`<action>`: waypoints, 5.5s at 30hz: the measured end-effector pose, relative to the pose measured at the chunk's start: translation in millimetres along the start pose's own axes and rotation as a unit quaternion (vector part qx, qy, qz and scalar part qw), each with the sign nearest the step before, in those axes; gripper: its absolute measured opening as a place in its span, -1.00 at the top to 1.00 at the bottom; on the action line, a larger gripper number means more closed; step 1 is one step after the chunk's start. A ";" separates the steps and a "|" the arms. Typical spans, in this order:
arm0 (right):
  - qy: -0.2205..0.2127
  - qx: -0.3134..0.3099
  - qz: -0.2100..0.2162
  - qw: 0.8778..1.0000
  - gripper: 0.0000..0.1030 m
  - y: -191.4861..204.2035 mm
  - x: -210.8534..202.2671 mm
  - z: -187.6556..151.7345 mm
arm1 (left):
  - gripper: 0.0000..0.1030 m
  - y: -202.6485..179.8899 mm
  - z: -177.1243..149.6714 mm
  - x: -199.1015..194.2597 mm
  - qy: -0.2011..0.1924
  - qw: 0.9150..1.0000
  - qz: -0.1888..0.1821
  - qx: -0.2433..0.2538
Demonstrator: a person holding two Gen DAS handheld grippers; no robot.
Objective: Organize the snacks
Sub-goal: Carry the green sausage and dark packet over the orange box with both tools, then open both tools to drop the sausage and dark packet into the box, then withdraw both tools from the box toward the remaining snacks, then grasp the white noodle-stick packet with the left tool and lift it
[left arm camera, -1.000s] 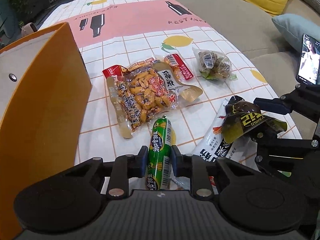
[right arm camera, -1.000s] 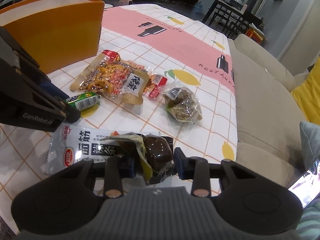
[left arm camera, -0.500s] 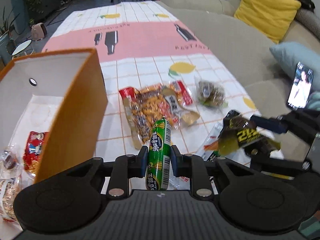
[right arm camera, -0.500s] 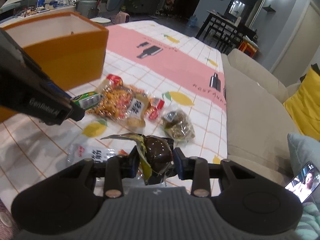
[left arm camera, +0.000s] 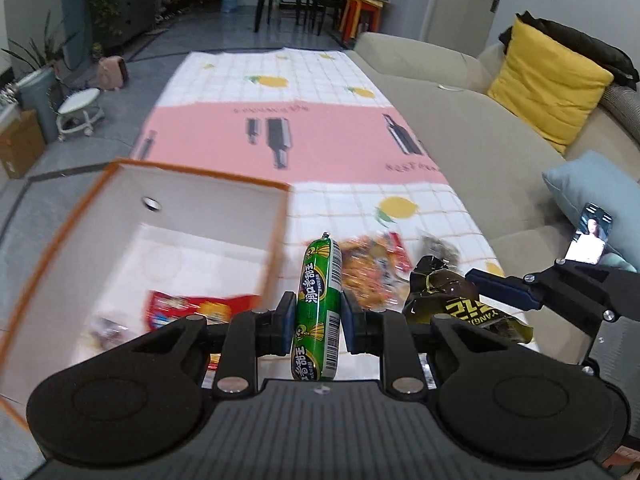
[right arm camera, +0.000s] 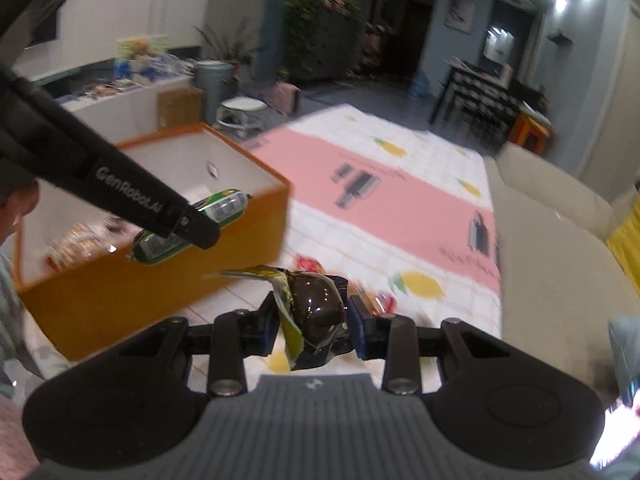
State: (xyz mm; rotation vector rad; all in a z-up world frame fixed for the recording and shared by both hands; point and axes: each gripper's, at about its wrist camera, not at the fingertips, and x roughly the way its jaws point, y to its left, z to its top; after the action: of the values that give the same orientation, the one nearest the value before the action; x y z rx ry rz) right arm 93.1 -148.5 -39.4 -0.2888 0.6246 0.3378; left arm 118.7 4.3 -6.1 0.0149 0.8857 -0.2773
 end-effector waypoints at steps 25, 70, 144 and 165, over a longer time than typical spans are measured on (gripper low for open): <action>0.004 -0.275 0.082 0.958 0.36 112.5 88.9 103.3 | 0.51 116.5 16.3 35.3 0.085 0.993 0.072 0.038; 0.130 -0.328 0.111 0.929 -0.21 113.2 148.6 97.6 | -0.21 121.1 7.2 64.6 0.118 0.983 0.093 0.103; 0.184 0.185 -0.025 0.965 0.36 -92.5 95.5 -94.5 | -0.66 -78.3 -66.2 118.5 0.042 0.984 -0.075 0.155; 0.179 0.239 -0.037 0.954 0.32 -115.6 89.8 -102.4 | -0.40 -128.1 -79.8 147.9 0.060 0.984 -0.052 0.157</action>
State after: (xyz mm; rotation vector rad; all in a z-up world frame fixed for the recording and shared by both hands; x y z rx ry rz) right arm 153.5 -270.6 -155.1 0.0974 1.0257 0.0530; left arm 115.2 -143.5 -157.1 0.2806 0.9568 -0.5152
